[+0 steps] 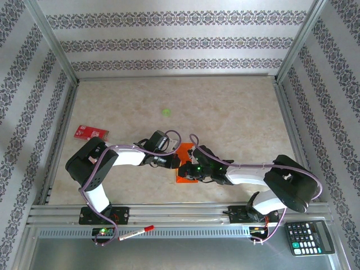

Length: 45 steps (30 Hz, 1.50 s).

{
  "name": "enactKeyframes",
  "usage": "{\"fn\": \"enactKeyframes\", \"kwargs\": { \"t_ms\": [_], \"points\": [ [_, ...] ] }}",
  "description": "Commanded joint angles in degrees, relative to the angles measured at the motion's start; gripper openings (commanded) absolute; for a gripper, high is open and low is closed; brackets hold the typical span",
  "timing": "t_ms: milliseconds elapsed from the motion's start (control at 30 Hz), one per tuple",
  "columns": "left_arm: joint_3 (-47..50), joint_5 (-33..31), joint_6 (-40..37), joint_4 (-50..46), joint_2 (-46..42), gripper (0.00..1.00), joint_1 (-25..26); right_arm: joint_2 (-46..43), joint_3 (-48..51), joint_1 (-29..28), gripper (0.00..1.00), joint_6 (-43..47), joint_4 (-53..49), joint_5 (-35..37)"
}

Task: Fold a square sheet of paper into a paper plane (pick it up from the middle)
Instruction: Fold the triangle a second time at the center of the table.

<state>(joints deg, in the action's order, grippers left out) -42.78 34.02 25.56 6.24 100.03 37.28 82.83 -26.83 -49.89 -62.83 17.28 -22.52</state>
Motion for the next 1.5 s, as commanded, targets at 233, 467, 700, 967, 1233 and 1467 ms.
{"fn": "enactKeyframes", "kwargs": {
  "t_ms": [233, 467, 700, 967, 1233, 1467],
  "points": [
    [1.8, -9.9, -1.5, -11.3, 3.9, 0.0, -0.4, 6.3, -2.6, 1.5, 0.0, 3.6, -0.8, 0.7],
    [1.7, -10.1, -1.3, -11.4, 3.9, 0.0, -0.4, 7.1, 0.0, 0.8, 0.0, 3.1, -0.4, -0.2],
    [1.8, -10.4, -1.4, -11.5, 3.7, 0.0, -0.3, 6.4, 1.8, -1.9, 0.0, 1.5, -0.3, -0.1],
    [2.0, -10.6, -1.3, -11.5, 3.7, 0.0, -0.4, 6.1, 0.5, -4.3, 0.0, 1.6, -1.0, -0.4],
    [1.9, -10.8, -1.7, -11.8, 3.4, 0.0, -0.4, 6.4, 0.1, -6.0, 0.0, 1.2, -1.0, -0.9],
    [2.2, -10.7, -1.5, -11.7, 3.5, 0.0, -0.4, -1.4, 0.8, -0.1, 0.0, 3.3, -2.3, -1.8]
  ]
}}
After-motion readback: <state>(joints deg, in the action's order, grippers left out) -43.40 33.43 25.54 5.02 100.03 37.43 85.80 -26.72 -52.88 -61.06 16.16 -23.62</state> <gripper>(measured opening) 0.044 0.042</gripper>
